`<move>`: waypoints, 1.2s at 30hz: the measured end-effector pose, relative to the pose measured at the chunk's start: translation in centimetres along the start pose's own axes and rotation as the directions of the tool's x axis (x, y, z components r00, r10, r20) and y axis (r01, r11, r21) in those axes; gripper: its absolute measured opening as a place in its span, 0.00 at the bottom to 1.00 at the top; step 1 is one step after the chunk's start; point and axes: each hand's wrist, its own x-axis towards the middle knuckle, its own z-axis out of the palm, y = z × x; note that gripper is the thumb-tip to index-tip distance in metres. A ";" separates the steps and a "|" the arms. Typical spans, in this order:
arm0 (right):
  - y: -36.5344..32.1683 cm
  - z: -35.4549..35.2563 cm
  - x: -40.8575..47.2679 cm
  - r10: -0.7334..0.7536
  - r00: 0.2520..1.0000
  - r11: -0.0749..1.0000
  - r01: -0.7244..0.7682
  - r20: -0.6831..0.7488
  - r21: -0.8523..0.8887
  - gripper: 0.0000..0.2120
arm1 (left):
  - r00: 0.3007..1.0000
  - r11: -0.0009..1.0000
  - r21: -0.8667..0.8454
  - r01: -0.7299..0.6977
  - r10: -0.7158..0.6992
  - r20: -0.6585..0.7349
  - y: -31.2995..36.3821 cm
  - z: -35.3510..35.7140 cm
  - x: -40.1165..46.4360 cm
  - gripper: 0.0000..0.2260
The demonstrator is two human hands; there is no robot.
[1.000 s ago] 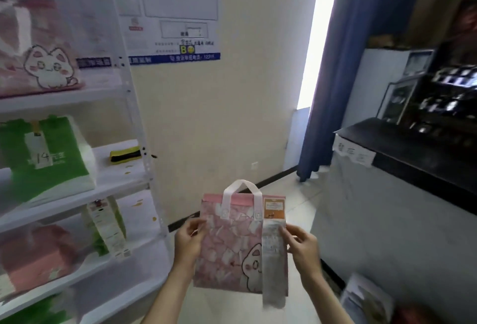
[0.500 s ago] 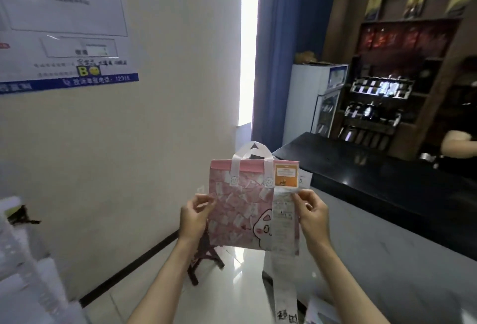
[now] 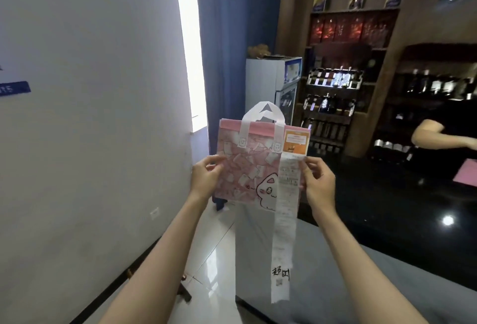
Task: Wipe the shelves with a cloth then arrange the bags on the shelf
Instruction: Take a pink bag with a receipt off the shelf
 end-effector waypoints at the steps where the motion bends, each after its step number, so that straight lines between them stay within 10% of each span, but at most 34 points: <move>1: 0.6 0.0 1.5 -0.005 1.000 1.000 0.005 0.000 -0.003 0.08 | 1.000 1.000 -0.006 0.009 -0.009 0.011 0.0 1.1 1.7 0.07; 20: 12.3 0.2 17.7 0.035 0.998 0.986 -0.026 0.053 -0.166 0.02 | 0.988 0.991 0.001 0.130 -0.130 0.084 -7.6 13.3 17.1 0.11; 36: 10.7 3.3 12.9 -0.174 0.974 0.957 0.202 0.145 -0.207 0.11 | 0.989 0.988 0.047 0.145 -0.146 0.019 -8.9 6.1 13.0 0.11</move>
